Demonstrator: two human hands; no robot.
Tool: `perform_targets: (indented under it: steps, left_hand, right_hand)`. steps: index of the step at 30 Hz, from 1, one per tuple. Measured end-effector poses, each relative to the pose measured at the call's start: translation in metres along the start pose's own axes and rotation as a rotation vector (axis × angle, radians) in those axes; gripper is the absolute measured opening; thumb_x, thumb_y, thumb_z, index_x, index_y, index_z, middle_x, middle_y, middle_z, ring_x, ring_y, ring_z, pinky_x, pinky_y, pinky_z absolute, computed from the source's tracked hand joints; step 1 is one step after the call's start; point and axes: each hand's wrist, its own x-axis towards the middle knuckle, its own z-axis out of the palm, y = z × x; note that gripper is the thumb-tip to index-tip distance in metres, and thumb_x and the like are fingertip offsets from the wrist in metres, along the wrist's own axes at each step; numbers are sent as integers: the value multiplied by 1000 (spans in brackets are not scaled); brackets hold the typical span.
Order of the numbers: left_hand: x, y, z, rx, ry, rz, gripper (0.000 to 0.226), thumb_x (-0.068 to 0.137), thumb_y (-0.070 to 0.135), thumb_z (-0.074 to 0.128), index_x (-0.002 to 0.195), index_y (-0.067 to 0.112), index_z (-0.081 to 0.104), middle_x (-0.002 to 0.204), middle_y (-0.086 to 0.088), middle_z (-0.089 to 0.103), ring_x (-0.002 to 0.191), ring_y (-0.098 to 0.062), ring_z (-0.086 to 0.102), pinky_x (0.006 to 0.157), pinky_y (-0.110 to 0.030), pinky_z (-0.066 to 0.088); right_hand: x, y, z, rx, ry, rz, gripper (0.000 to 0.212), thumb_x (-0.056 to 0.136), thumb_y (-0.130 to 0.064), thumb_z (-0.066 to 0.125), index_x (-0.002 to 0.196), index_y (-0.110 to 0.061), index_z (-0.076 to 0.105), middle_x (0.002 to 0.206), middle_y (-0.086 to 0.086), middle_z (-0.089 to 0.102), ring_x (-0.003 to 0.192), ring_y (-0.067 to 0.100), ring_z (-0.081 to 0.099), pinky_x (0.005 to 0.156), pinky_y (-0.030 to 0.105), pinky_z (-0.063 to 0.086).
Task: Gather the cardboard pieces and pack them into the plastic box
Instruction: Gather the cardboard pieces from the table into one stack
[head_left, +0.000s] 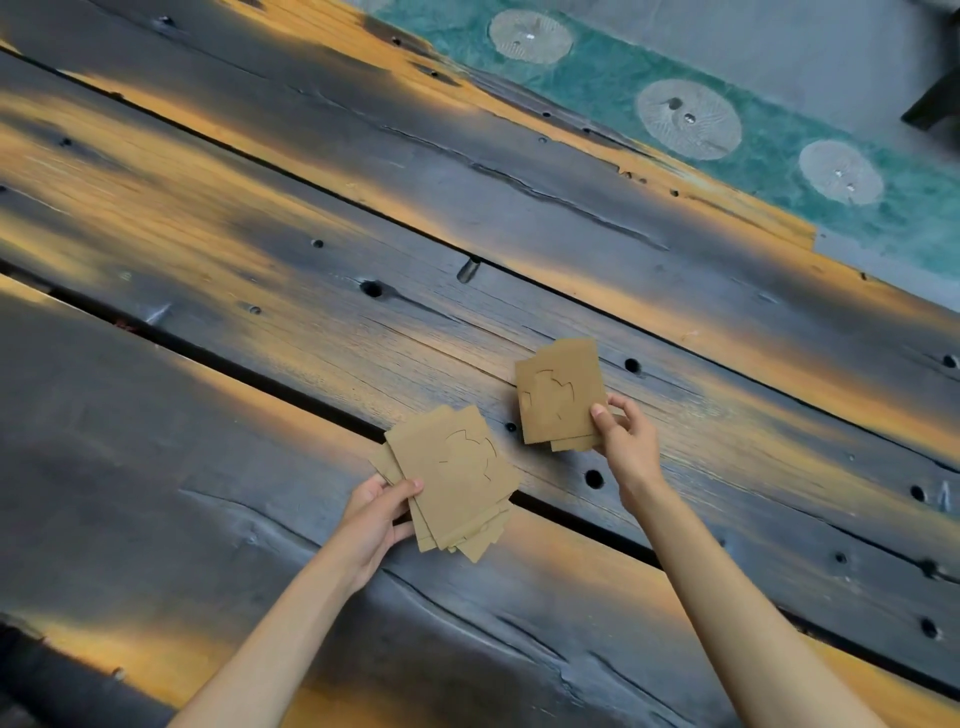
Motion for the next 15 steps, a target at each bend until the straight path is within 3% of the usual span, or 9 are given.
perform_targets:
  steps: [3, 6, 8, 13, 15]
  left_hand:
    - [-7, 0, -5, 22, 16, 8, 23, 99, 10, 59, 122, 8, 63, 115, -9, 79, 109, -24, 74, 77, -37, 64]
    - [-13, 0, -10, 36, 36, 15, 23, 100, 11, 58, 122, 10, 65, 115, -8, 79, 110, -25, 73, 83, -41, 62]
    - [-19, 0, -11, 19, 40, 21, 23, 101, 12, 56, 121, 10, 66, 115, -9, 79, 109, -25, 73, 87, -44, 60]
    - [-37, 4, -5, 22, -79, 53, 30, 100, 16, 59, 128, 8, 66, 123, -14, 75, 117, -30, 70, 93, -48, 58]
    - [-44, 4, -3, 36, -152, 62, 37, 97, 21, 63, 131, 6, 64, 127, -16, 73, 120, -32, 68, 92, -46, 60]
  right_hand:
    - [-19, -15, -17, 42, -74, -100, 15, 101, -29, 63, 111, -38, 70, 105, 0, 75, 97, 16, 71, 80, 37, 60]
    - [-36, -35, -31, 47, -162, -166, 19, 89, -38, 78, 106, -33, 75, 90, -11, 77, 84, 9, 72, 68, 28, 60]
    - [-46, -47, -35, 21, -234, -186, 26, 79, -43, 83, 99, -28, 76, 82, -8, 76, 78, 9, 71, 63, 28, 57]
    - [-72, -67, -24, -111, -500, -258, 25, 74, -43, 84, 91, -25, 80, 80, -6, 78, 72, 3, 70, 58, 18, 52]
    - [-80, -74, -16, -278, -571, -306, 24, 76, -43, 85, 92, -26, 80, 83, -1, 77, 75, 8, 69, 59, 28, 55]
